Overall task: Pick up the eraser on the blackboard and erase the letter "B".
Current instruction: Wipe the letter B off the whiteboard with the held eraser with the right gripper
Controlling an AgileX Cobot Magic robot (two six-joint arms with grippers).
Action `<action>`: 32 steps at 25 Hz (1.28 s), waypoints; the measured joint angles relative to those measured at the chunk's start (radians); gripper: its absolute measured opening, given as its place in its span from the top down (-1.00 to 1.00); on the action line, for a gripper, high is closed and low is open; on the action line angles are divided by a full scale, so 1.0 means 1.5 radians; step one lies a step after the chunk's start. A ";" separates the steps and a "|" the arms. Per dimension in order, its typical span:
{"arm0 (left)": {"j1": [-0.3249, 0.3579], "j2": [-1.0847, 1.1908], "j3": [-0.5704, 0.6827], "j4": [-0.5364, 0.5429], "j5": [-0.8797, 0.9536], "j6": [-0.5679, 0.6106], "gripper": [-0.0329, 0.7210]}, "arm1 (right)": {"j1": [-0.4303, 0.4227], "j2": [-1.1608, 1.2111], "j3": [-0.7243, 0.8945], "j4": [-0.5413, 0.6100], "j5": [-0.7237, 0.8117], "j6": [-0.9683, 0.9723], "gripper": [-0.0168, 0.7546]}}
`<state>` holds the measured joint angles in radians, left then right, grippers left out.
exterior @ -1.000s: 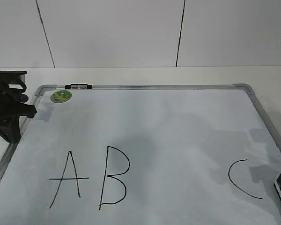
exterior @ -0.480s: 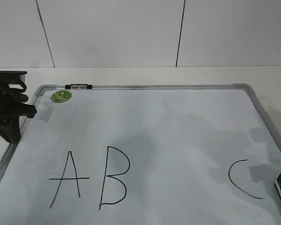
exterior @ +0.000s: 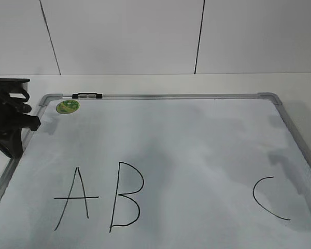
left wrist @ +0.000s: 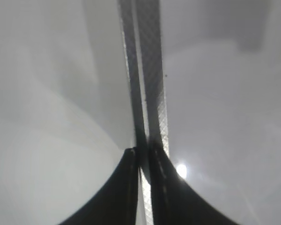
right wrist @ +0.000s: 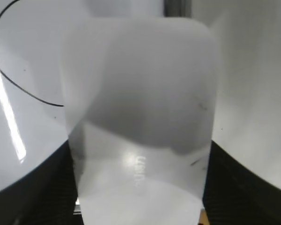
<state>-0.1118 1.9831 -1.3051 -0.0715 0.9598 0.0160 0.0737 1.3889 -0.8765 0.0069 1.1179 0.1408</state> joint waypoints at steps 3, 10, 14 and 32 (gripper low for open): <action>0.000 0.000 0.000 -0.001 0.000 0.000 0.85 | 0.008 0.000 -0.030 0.004 0.019 -0.001 -0.48; 0.000 0.000 -0.001 -0.006 0.001 0.000 0.85 | 0.128 0.003 -0.068 0.004 0.012 0.028 -0.48; 0.000 0.000 -0.001 -0.006 0.002 0.000 0.85 | 0.214 0.034 -0.094 0.004 0.008 0.039 -0.48; 0.000 0.000 -0.002 -0.007 0.008 0.000 0.85 | 0.463 0.278 -0.231 0.010 -0.092 -0.094 -0.48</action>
<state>-0.1118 1.9831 -1.3074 -0.0818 0.9718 0.0160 0.7681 1.8057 -1.2234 0.0212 0.9795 0.0000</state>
